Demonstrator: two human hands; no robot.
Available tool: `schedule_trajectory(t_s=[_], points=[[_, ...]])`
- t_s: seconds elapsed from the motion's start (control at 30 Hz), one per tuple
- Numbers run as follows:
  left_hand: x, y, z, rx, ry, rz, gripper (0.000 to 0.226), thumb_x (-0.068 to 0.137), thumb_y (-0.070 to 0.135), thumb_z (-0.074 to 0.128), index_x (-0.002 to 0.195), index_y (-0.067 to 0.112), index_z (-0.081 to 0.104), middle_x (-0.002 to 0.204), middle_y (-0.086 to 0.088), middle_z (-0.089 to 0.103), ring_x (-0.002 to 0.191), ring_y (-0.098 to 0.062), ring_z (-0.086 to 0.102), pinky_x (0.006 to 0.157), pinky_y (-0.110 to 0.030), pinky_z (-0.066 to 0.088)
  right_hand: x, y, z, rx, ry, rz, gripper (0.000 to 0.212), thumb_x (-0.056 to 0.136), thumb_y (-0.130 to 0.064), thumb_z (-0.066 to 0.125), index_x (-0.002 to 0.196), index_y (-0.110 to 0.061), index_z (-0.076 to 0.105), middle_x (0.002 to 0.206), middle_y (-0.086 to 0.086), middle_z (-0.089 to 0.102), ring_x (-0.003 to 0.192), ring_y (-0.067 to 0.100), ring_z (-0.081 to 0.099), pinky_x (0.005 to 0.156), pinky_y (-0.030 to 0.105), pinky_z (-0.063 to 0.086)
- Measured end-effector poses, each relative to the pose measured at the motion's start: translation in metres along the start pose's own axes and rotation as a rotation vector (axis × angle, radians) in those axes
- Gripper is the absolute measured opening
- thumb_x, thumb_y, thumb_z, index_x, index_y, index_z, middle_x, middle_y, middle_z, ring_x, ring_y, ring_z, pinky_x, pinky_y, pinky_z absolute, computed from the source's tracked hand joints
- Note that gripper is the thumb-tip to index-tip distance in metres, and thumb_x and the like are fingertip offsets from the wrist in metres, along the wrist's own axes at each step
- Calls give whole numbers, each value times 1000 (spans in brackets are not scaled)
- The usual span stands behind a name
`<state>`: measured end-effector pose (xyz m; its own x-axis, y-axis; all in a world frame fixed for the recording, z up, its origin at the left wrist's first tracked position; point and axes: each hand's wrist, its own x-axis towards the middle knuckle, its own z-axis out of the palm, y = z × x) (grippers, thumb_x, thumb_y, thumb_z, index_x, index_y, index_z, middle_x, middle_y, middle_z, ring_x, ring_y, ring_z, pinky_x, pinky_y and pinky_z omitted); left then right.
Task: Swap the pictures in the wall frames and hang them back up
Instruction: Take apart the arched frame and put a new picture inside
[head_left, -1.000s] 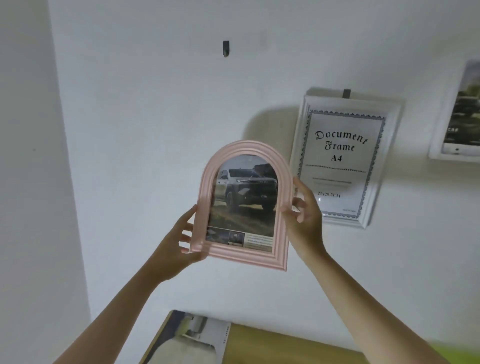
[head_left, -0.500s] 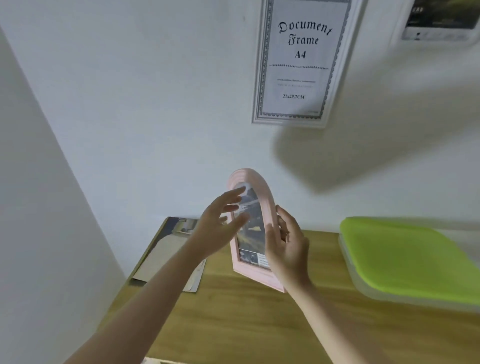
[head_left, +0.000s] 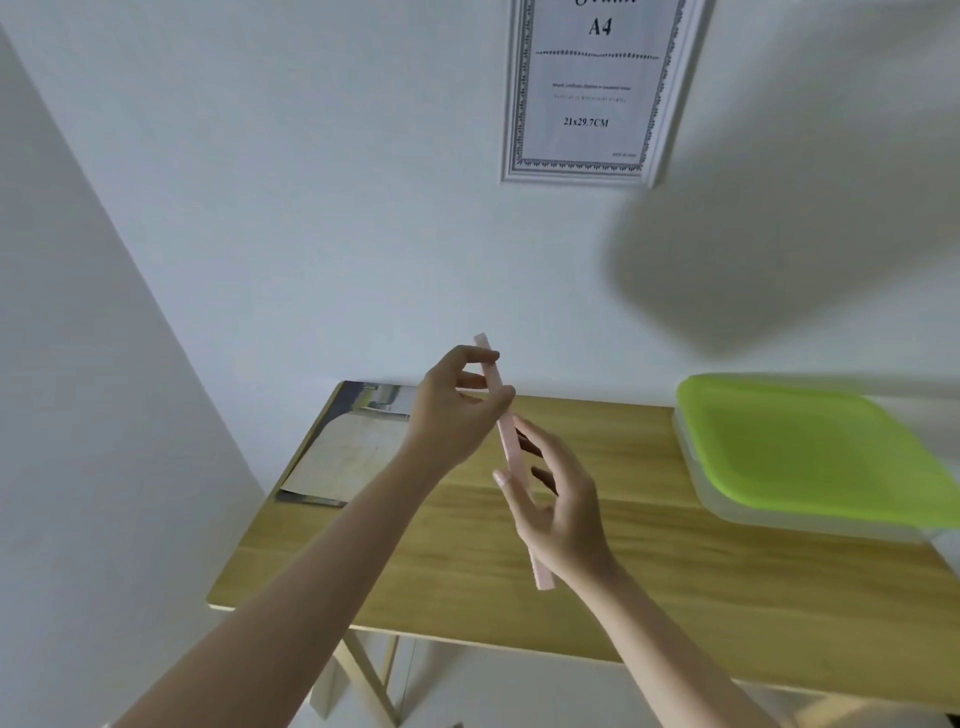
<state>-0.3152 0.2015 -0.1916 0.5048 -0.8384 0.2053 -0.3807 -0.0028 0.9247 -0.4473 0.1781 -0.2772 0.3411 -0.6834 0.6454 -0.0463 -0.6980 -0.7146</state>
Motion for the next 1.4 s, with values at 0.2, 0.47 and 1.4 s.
schedule_trajectory(t_s=[0.2,0.47,1.4], points=[[-3,-17,-11,94,63,24,14,87,23,58,98,29,63,79,6,68,63,-12,63,54,-19,48,-5,26,-18,-39,71,185,32,88,-24,62,120,-20,60,118,-13,61,111,3,57,96,24,46],[-3,-74,-6,-120,23,-136,26,89,5,52,89,27,67,83,-8,69,66,-30,57,62,-38,48,-35,85,-47,-57,-4,510,45,91,-20,58,135,-28,49,132,-9,50,118,1,49,103,36,45],[-82,-226,41,387,-615,-369,132,39,49,83,147,22,13,146,4,28,128,-24,30,109,-47,32,-99,155,-29,-414,-184,968,72,79,-30,73,142,-18,40,121,15,40,124,33,32,105,37,30]])
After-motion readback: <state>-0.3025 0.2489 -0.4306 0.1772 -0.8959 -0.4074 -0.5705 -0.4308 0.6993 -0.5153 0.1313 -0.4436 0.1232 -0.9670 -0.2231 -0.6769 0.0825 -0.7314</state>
